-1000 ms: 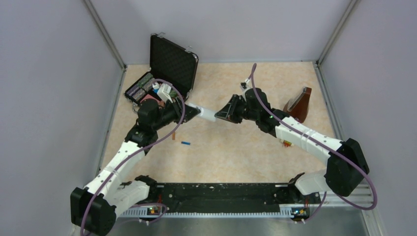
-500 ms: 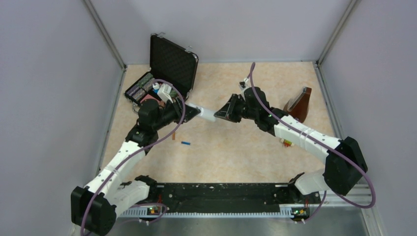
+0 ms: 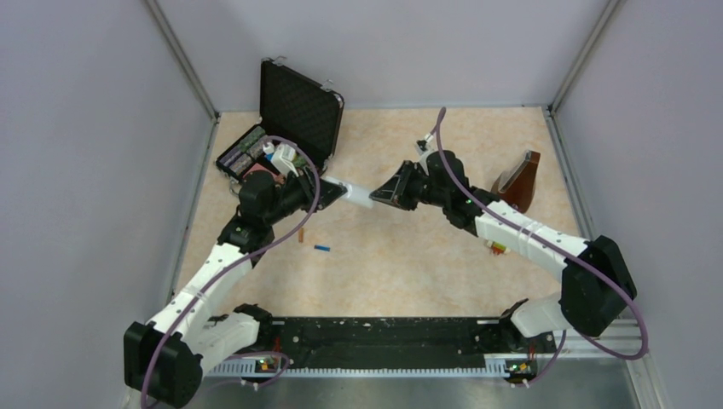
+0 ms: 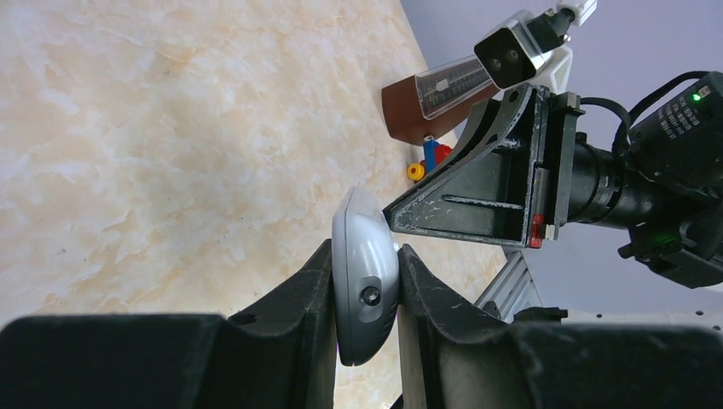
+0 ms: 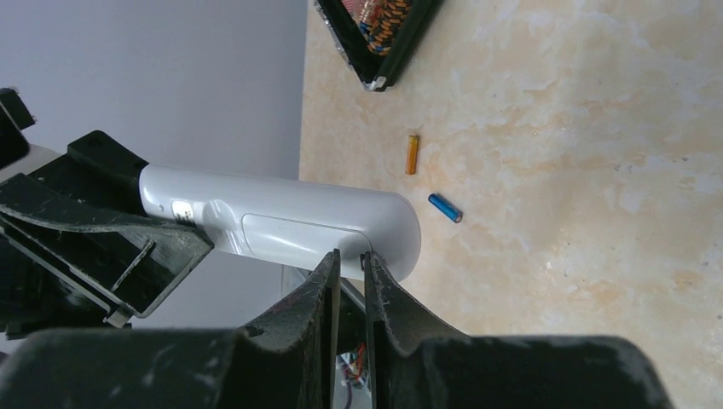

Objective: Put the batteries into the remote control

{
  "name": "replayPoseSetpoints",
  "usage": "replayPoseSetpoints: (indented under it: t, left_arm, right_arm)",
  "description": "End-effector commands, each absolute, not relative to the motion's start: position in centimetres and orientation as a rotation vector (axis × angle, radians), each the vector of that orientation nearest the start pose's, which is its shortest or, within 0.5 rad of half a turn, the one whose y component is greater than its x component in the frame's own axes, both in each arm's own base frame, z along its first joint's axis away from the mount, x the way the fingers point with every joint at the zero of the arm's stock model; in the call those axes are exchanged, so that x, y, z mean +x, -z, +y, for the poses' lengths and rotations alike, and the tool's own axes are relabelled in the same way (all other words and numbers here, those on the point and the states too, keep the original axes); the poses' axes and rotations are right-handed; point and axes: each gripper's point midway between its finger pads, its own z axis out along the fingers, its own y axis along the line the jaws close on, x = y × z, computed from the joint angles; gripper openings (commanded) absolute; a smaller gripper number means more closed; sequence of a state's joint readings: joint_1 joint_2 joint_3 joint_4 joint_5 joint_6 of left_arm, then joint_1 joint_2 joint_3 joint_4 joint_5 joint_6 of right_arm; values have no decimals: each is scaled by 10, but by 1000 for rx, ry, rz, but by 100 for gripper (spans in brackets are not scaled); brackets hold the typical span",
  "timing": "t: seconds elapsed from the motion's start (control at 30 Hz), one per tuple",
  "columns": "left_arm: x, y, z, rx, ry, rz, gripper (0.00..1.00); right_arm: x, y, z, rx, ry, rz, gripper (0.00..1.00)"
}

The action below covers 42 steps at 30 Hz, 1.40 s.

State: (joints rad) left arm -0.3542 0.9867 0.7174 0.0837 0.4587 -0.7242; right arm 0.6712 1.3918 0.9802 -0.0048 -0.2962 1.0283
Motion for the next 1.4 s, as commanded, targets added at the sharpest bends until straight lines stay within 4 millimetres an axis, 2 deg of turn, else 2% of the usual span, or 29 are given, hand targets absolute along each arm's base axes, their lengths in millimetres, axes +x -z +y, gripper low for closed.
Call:
replayPoseSetpoints:
  t: [0.0,0.23,0.43,0.73,0.87,1.13,1.3,1.37]
  left_arm:
    - [273,-281,-227,73,1274,1818,0]
    - [274,-274,-225,67,1254,1841,0]
    - [283,-247,-217,39,1148,1926,0]
    - [294,-211,-209,4,1022,2045,0]
    - [299,-200,-206,-25,986,2084,0]
    - [314,-178,-204,-72,920,2158,0]
    - [321,-166,-197,-74,840,2195,0]
    - [322,-167,-197,-69,836,2199,0]
  right_arm:
    - [271,-260,353,101,-1589,2077,15]
    - [266,-271,359,72,-1699,2005,15]
    - [264,-286,362,39,-1757,1940,15]
    - [272,-280,365,75,-1750,1961,15]
    - [283,-263,362,134,-1673,2025,15]
    - [308,-201,345,243,-1420,2193,16]
    - [316,-171,332,230,-1248,2278,16]
    - [317,-159,324,211,-1148,2326,18]
